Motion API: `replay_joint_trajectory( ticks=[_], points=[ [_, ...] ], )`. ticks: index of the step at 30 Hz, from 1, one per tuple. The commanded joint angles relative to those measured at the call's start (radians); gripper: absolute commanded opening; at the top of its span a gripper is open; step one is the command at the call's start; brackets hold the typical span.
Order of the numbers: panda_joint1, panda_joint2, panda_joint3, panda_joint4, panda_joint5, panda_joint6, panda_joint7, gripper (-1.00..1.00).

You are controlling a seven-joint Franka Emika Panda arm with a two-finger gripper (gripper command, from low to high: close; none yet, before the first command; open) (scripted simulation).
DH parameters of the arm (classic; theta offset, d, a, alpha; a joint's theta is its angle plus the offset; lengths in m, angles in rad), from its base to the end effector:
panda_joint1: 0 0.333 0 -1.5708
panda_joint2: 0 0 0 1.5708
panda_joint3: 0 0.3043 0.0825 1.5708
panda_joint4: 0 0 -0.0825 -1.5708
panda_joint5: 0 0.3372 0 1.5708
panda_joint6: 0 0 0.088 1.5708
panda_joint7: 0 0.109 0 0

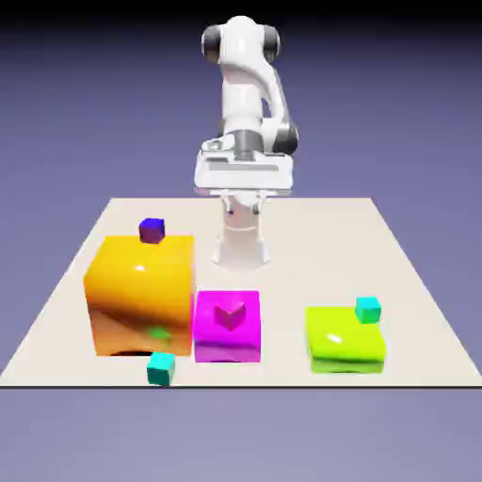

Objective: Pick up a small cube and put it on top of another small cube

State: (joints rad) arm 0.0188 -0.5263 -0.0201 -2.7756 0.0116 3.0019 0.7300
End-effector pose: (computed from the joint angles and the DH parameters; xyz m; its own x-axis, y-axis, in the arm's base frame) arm 0.3715 -0.0017 0.4707 0.5400 -0.6797 0.4964 -0.4912 -0.7335 -0.4699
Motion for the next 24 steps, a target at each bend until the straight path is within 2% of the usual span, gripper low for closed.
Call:
replay_joint_trajectory(
  ticks=[1,24],
  points=[
    [0.006,0.036,-0.017,0.029,0.010,-0.029,-0.009,0.00],
    [0.135,0.870,-0.399,0.685,0.231,-0.698,-0.220,0.00]
  ],
)
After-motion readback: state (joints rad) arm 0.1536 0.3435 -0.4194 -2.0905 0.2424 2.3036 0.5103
